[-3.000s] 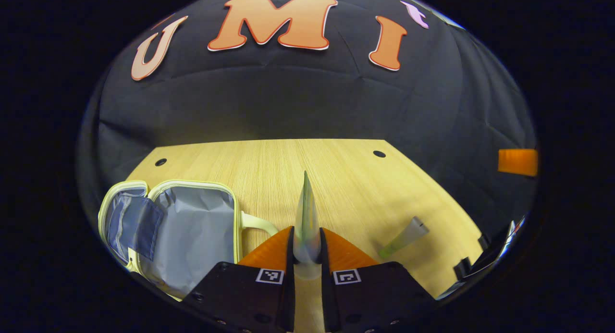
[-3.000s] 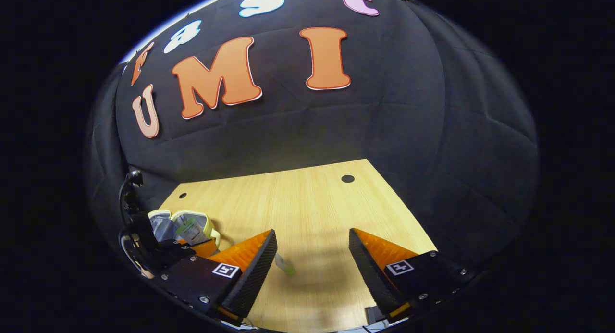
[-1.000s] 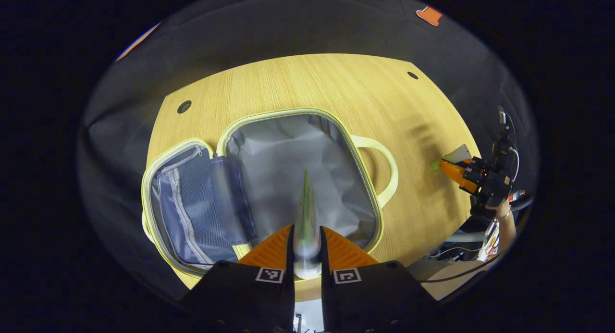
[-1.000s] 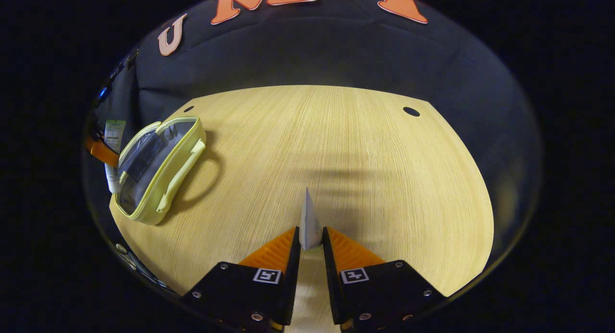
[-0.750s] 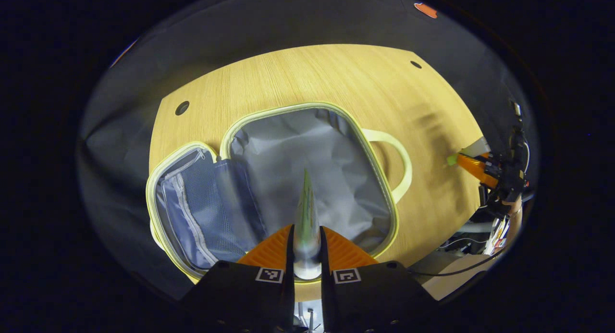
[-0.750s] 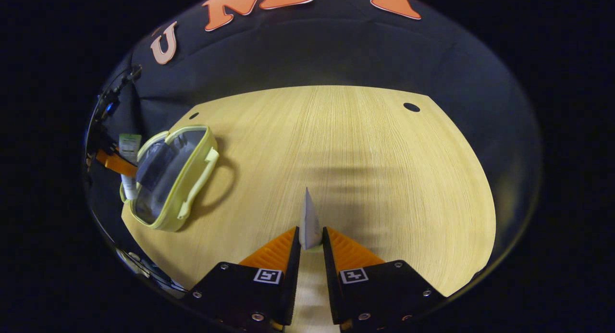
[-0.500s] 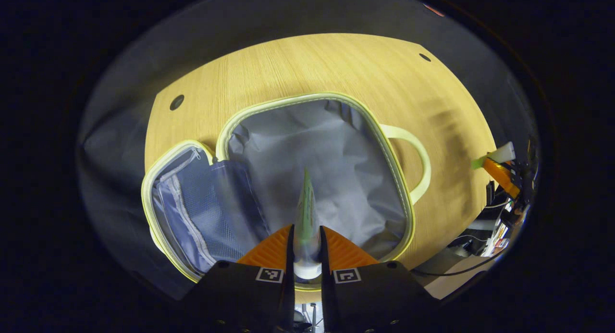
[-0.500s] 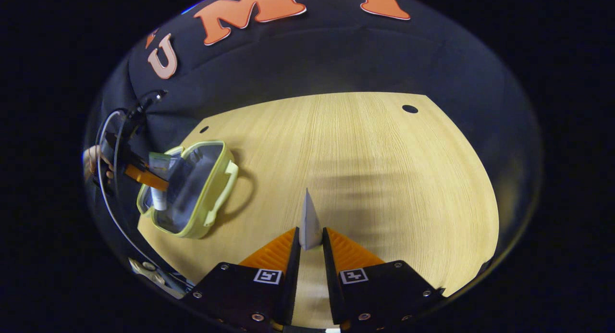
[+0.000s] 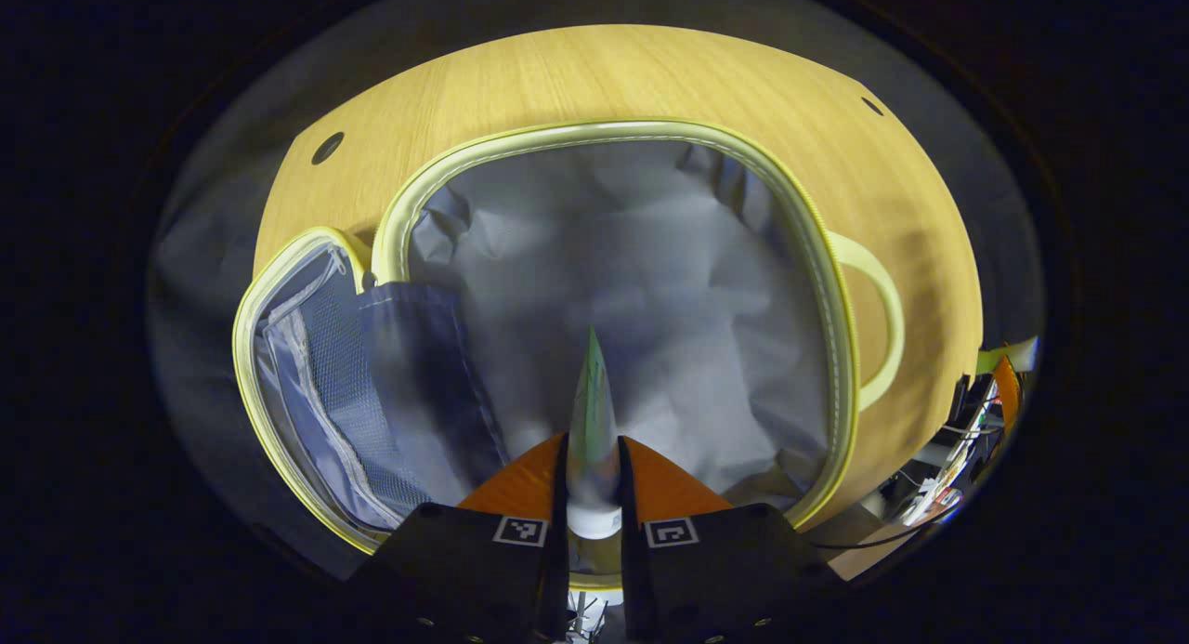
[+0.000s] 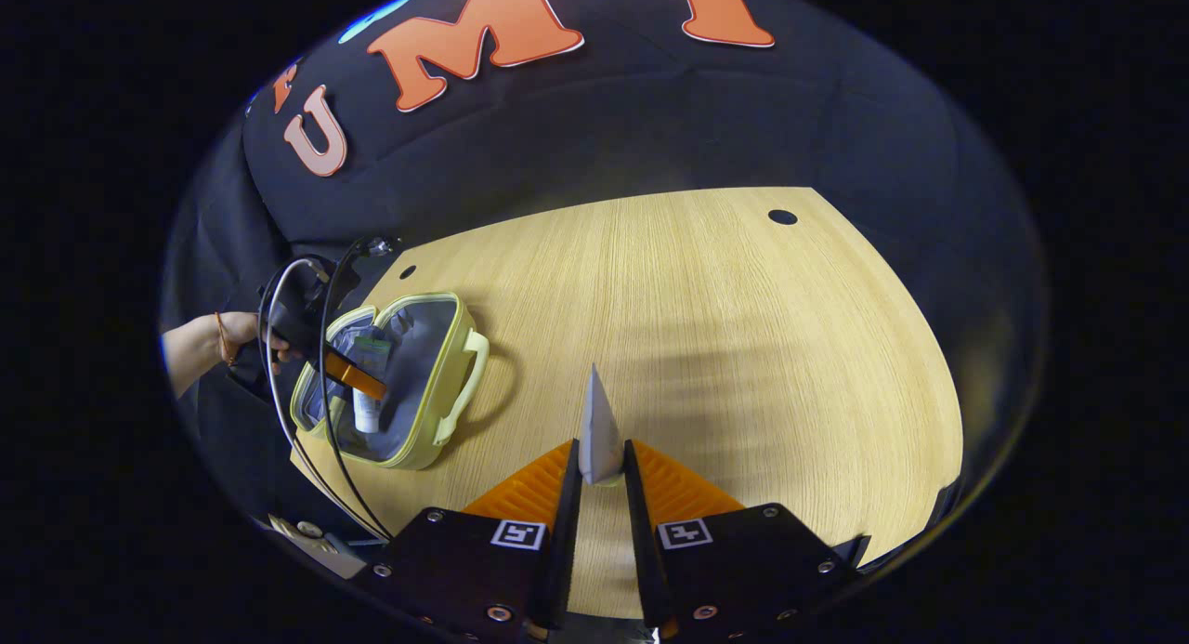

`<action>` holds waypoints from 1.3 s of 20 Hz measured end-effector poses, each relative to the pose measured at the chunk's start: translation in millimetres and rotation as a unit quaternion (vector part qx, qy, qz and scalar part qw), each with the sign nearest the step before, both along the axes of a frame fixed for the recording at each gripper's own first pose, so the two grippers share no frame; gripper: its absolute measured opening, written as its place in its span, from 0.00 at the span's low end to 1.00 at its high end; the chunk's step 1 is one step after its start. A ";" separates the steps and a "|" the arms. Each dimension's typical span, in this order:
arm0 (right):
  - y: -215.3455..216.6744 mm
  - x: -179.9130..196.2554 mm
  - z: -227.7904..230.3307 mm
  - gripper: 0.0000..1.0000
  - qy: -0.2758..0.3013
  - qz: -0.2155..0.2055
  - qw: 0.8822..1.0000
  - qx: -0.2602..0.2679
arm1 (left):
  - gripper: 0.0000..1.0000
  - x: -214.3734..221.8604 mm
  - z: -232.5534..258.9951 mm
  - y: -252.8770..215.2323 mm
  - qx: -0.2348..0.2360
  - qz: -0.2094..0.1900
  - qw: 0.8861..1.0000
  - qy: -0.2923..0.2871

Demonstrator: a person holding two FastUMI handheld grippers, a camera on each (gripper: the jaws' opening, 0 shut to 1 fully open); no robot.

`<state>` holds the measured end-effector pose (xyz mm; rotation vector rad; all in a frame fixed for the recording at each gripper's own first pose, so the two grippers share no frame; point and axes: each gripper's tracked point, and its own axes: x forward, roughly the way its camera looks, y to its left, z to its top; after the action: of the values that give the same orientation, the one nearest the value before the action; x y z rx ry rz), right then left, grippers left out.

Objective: First open the suitcase, pack the skin care products into it, and then close the suitcase.

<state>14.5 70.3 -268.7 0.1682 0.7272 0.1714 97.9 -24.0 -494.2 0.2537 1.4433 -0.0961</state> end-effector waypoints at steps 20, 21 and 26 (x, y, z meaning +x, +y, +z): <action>174.5 22.9 132.1 0.30 0.012 0.186 0.981 0.063 | 1.00 -51.6 167.6 7.2 -0.109 -0.046 0.959 -0.259; 192.3 28.2 130.6 0.30 0.025 0.199 0.978 0.064 | 1.00 -57.8 182.5 21.9 -0.111 -0.033 0.955 -0.275; 252.7 48.1 69.0 0.30 0.140 0.220 0.965 0.038 | 1.00 -87.9 211.9 129.6 -0.090 0.049 0.937 -0.335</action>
<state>62.6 323.0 -199.6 0.1034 1.0360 0.6096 10.0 105.6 -282.3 0.0494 0.7573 -0.0515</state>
